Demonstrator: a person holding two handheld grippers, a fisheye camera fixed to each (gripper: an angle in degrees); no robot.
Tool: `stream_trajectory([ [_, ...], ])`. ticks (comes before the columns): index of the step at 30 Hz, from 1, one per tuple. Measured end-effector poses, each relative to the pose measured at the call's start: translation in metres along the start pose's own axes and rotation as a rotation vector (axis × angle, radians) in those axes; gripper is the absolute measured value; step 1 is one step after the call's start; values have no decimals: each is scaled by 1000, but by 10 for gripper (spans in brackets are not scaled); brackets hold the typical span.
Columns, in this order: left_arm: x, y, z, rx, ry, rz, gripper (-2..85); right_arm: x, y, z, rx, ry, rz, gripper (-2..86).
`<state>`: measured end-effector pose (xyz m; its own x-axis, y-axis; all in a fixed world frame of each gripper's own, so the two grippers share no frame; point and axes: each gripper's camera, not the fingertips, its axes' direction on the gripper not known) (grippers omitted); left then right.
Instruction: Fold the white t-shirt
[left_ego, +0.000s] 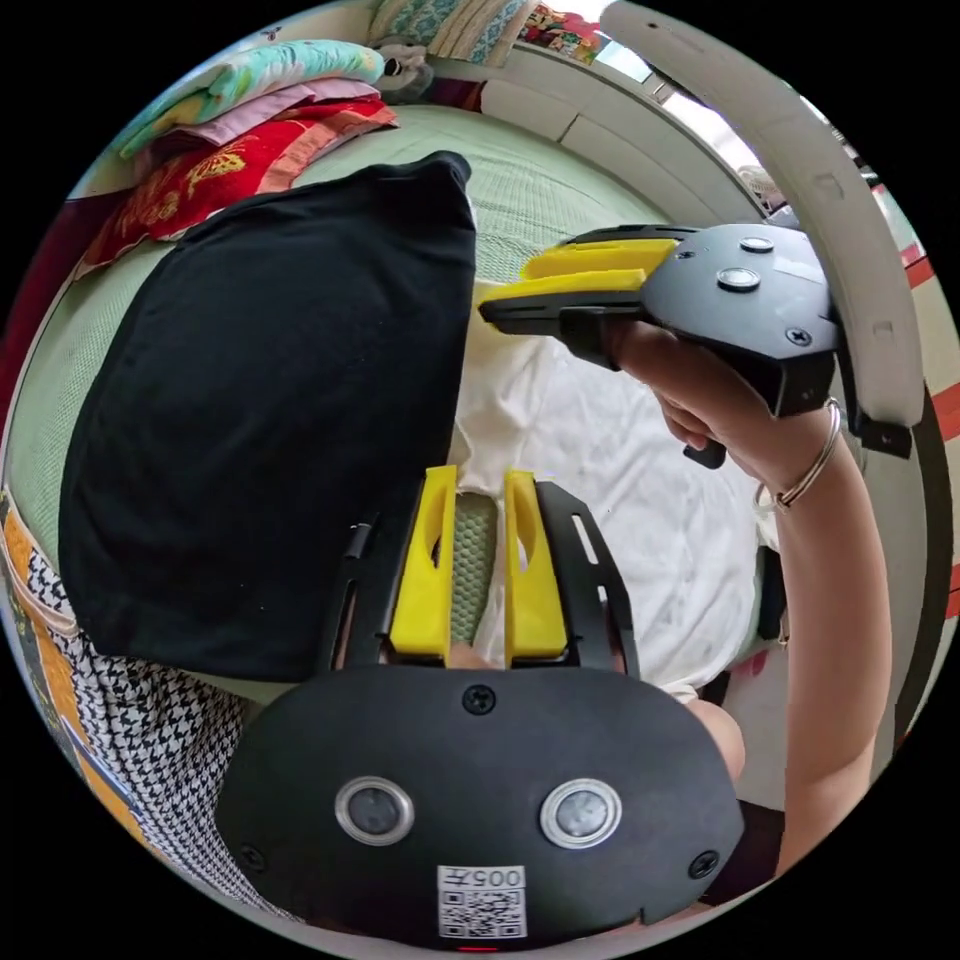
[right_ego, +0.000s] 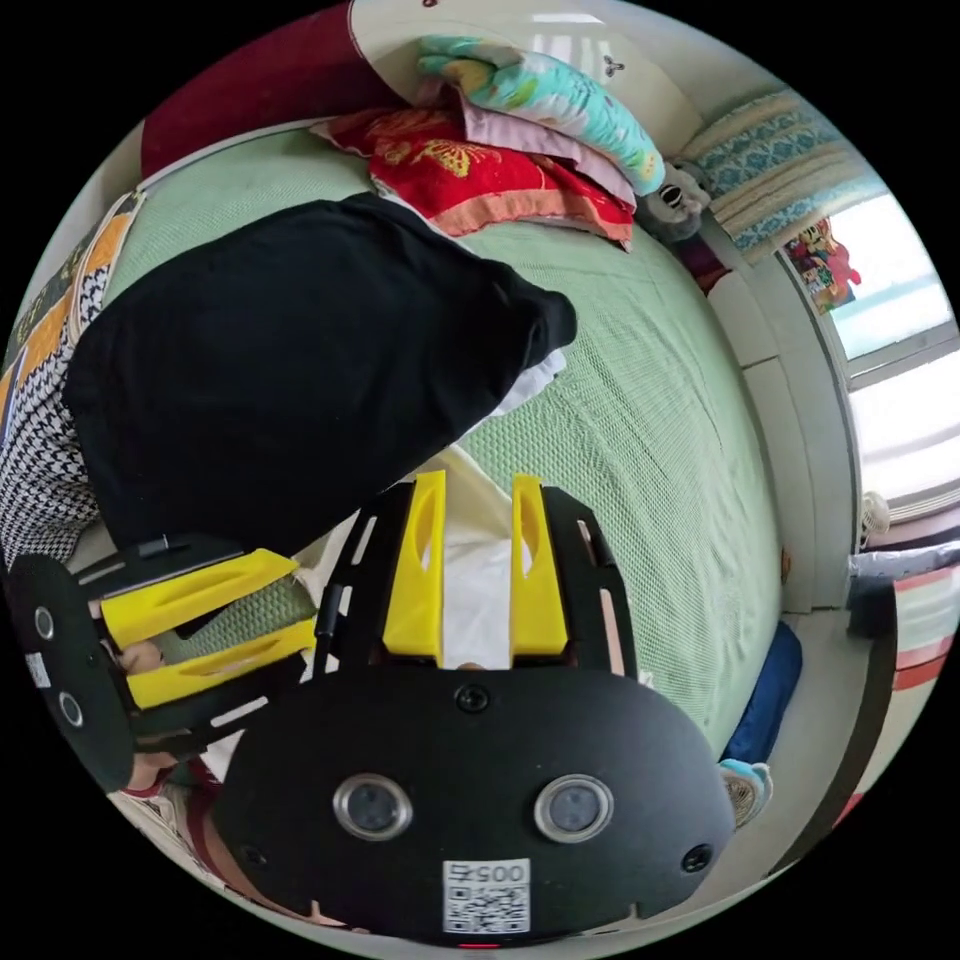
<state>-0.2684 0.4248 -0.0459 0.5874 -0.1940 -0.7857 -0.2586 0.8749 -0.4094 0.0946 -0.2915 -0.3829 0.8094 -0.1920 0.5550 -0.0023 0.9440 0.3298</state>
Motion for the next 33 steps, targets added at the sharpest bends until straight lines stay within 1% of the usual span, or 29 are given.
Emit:
stream_trajectory([
  [3,-4,-7,5,-12,-39,-29,33,-2,-16,7,-2,-6,-20,43],
  [5,-3,-10,6,-14,-26,-19,24,1,-21,9,2,-30,-9,8],
  [9,-1,-11,1,18,-16,-5,11,12,-15,6,24,-29,26,-13],
  [14,12,-1,-13,104,6,79,6,54,27,-21,142,-91,159,-16],
  [16,19,4,-15,110,71,126,6,70,47,-23,153,-84,203,-16],
  [18,26,8,-15,110,110,166,4,87,69,-19,144,-88,254,-15],
  [19,36,10,-15,107,115,223,3,99,85,-13,133,-104,294,-15],
  [21,53,14,-16,110,70,287,3,116,110,0,114,-144,372,-11],
  [23,68,18,-16,140,27,323,6,139,146,22,51,-167,524,4],
  [25,76,15,-9,131,22,288,15,152,172,34,18,-191,636,18],
  [28,79,3,7,83,50,217,33,162,206,40,51,-281,746,41],
  [30,82,-3,14,72,58,182,40,161,218,40,77,-306,762,55],
  [33,93,-14,24,77,35,154,50,159,224,49,62,-305,747,68],
])
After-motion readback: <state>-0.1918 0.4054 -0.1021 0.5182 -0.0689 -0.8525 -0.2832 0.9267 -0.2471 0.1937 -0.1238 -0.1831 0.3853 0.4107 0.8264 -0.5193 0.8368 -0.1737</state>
